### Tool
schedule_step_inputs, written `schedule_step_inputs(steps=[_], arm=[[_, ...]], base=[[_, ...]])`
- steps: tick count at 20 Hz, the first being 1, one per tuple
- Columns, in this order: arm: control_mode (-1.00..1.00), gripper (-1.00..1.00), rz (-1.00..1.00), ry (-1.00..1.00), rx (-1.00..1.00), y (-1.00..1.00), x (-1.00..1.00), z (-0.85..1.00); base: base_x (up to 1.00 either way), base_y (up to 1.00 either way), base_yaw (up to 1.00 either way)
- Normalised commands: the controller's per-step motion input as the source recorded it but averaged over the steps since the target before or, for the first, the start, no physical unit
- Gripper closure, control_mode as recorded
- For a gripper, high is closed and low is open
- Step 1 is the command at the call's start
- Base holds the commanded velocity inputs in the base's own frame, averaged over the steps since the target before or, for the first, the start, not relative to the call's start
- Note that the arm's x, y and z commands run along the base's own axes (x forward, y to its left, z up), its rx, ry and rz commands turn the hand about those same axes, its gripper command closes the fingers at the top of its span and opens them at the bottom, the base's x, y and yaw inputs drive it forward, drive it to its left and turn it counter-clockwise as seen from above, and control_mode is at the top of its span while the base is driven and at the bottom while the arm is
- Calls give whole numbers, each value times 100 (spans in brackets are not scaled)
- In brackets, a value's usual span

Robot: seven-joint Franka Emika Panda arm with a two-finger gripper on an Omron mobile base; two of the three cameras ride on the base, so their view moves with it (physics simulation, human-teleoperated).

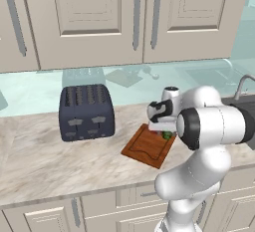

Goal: Place the avocado, onion, tomato, and bell pepper on the cutting board.

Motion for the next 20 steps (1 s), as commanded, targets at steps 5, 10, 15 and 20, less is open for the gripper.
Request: schedule_step_inputs(steps=[5,10,15,20], arm=[[-100,-100,0,14,-4,12,0,19],[-100,-100,0,10,-2,1,0,13],[-100,-100,0,0,0,0,-28,4],[-100,-100,0,-1,0,0,-38,0]], base=[[0,0,0],[0,0,0],[0,0,0],[0,0,0]])
